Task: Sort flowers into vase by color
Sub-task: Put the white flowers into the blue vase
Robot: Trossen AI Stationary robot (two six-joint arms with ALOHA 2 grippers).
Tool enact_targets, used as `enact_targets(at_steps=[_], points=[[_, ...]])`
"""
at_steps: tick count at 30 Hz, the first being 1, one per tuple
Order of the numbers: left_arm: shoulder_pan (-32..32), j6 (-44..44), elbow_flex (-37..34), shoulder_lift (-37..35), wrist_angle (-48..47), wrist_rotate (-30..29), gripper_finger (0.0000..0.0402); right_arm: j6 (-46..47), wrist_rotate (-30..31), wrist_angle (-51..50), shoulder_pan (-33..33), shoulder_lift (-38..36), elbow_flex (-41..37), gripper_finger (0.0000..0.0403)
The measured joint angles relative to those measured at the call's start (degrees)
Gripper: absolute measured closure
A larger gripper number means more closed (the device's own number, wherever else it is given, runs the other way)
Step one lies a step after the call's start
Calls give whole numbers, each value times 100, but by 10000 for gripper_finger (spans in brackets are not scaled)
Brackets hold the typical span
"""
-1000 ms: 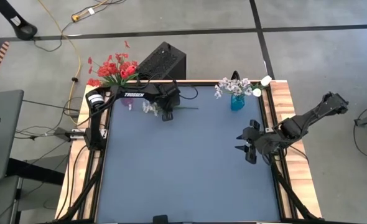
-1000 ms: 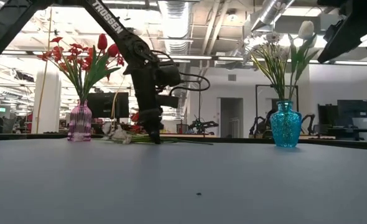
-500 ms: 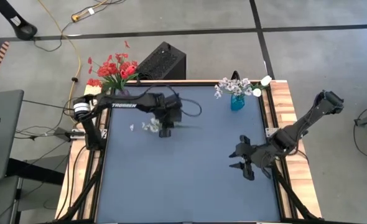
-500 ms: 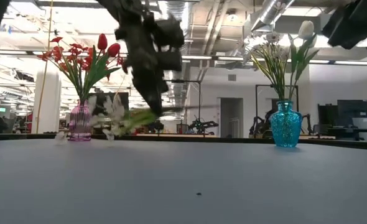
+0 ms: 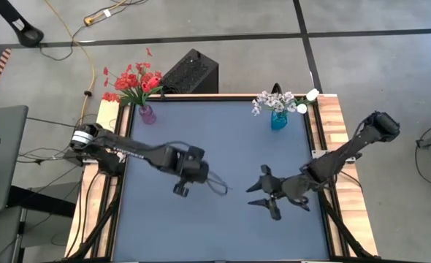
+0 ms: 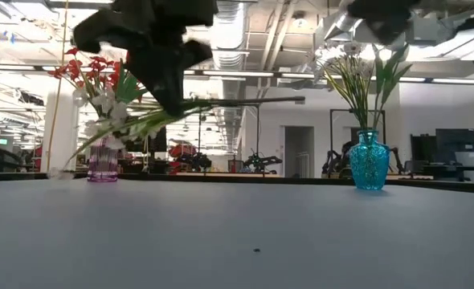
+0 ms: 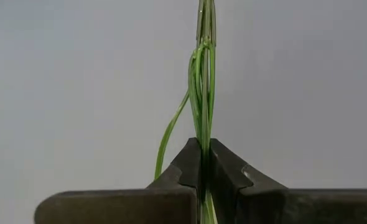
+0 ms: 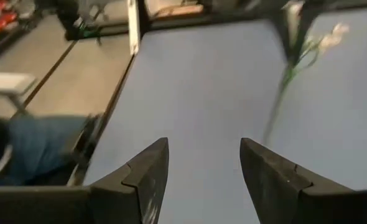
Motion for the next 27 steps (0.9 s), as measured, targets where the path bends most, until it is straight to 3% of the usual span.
enact_targets(at_steps=[3, 5, 11, 17, 20, 27], points=[[-511, 258, 0, 20, 4, -906, 401, 25, 4, 646, -444, 332, 0, 180], [-837, 474, 0, 22, 8, -1523, 401, 512, -36, 910, -793, 598, 0, 180], [-1529, 1015, 0, 22, 131, -2788, 401, 1685, -1331, 1845, -1722, 1520, -1, 180], [-1751, 1375, 2, 22, 229, -3211, 401, 2070, -2266, 3413, -2170, 2470, 181, 180], [-1752, 1329, 2, 22, 225, -3226, 401, 2078, -2653, 3699, -2244, 2834, 412, 180], [-1752, 1392, 2, 22, 157, -3317, 401, 2048, -2854, 3618, -2285, 3301, 884, 180]])
